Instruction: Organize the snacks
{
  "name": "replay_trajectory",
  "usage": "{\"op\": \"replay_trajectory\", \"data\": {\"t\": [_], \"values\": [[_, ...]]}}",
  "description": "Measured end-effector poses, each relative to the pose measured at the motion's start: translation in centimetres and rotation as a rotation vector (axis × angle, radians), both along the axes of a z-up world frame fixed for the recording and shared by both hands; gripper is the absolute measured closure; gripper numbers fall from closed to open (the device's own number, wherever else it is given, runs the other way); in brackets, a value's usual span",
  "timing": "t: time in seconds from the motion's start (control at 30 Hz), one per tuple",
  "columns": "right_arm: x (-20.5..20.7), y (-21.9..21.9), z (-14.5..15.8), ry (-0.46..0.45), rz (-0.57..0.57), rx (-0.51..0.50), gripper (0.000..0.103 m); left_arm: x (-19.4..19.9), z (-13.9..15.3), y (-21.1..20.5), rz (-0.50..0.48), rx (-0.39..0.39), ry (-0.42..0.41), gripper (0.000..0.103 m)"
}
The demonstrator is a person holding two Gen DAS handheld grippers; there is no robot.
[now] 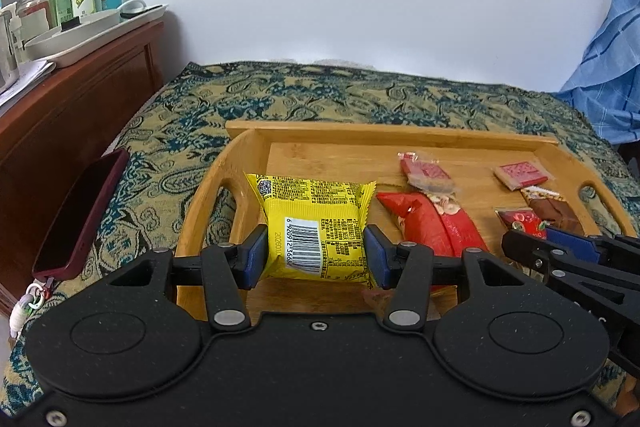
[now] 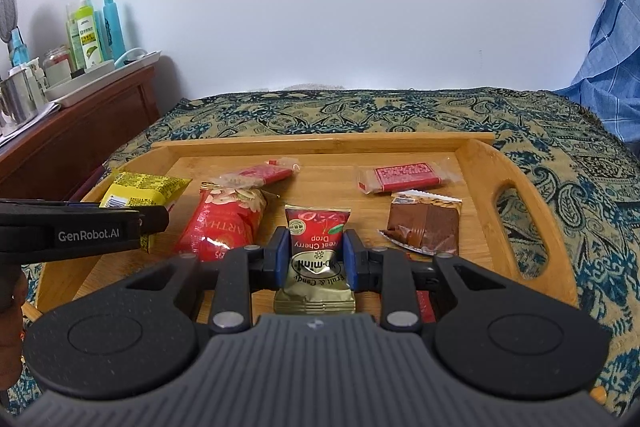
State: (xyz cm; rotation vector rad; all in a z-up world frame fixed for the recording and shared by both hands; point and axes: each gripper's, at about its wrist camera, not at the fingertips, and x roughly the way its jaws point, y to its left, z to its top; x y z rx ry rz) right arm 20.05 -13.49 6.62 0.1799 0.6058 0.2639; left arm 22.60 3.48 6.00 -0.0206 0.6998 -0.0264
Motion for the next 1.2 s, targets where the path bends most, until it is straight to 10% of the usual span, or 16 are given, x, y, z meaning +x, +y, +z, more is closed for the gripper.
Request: {"op": "replay_trajectory", "data": {"t": [0.2, 1.2], "values": [[-0.6, 0.1, 0.2, -0.011, 0.01, 0.002, 0.048, -0.7, 0.4, -0.1, 0.002, 0.004, 0.0, 0.05], [-14.2, 1.9, -0.2, -0.114, 0.057, 0.054, 0.037, -14.1, -0.1, 6.3, 0.09, 0.025, 0.02, 0.019]]}}
